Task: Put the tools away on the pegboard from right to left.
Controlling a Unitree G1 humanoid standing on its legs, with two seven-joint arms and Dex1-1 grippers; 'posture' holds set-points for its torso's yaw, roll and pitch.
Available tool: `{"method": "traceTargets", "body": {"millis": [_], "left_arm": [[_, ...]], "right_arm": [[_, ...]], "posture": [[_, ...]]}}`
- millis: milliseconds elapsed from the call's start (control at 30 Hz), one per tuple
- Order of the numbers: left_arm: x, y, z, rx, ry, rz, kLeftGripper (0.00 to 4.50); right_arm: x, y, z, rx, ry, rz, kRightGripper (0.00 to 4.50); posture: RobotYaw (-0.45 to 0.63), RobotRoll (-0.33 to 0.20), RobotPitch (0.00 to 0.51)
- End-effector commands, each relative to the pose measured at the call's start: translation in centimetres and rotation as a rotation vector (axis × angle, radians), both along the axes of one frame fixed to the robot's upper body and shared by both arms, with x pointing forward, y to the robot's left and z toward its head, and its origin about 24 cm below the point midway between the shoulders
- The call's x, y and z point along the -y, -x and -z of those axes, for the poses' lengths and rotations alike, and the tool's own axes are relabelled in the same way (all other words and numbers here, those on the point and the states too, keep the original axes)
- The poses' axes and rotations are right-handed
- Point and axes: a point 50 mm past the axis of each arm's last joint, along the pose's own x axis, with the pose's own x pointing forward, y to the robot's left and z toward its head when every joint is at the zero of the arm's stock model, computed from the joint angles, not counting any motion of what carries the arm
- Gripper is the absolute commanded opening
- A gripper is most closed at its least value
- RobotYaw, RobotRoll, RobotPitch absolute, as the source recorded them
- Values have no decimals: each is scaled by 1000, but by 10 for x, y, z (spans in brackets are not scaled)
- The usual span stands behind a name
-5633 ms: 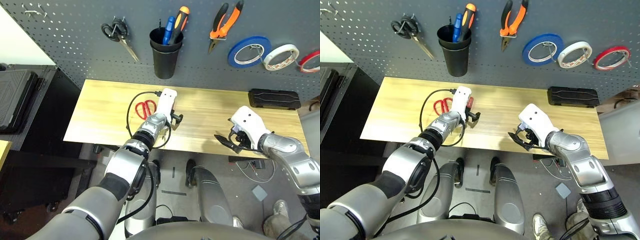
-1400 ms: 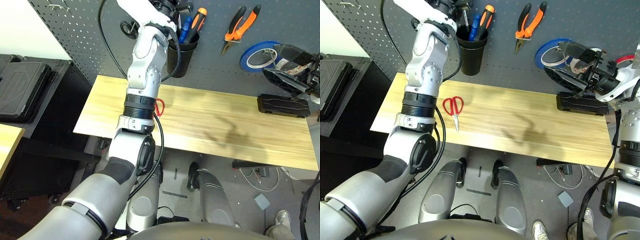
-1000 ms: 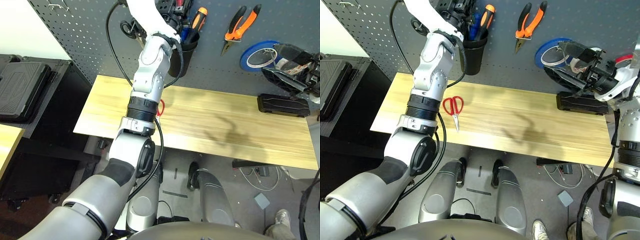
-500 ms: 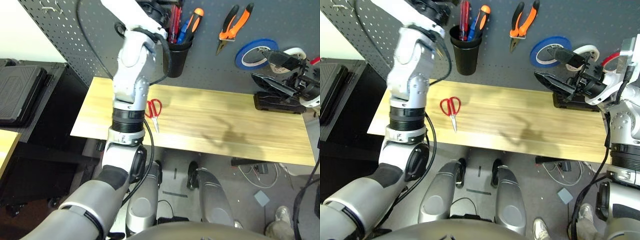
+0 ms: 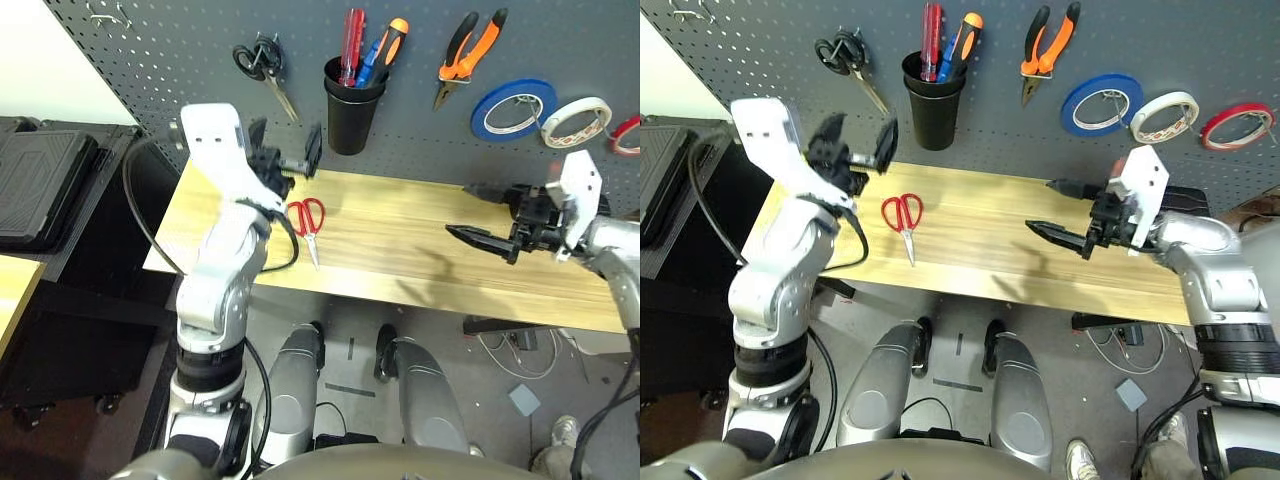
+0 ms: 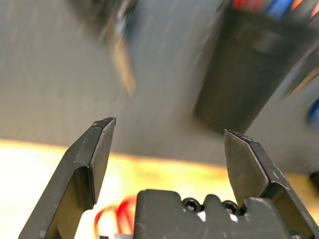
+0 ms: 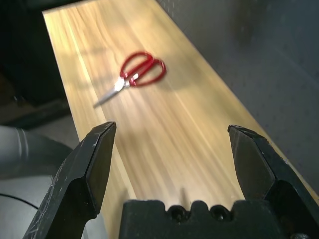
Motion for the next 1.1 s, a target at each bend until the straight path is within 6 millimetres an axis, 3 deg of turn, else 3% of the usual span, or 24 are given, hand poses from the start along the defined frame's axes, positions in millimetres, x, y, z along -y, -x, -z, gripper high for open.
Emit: {"method": "traceTargets", "body": {"millis": [33,200,333,533,1100], "left_arm": [[-1,-1,26,-83,-42,-15,4476],[-6,-8,62,-218,-132,-33,4476],[-10,-17,77,-294,-180,-47,4476],[-14,-30,93,-369,-205,-72,4476],[-24,-74,128,-507,-257,-150,4476]], "right_arm": [[-3,1,22,-45,64,28,4500],[-13,-5,43,-79,180,81,4500],[-34,-9,50,-70,191,77,4500],[-50,-13,56,-70,193,69,4500],[-70,-11,56,-76,232,76,4500]], "posture": [[232,0,287],[223,0,293],[224,0,297],[226,0,305],[199,0,330]]}}
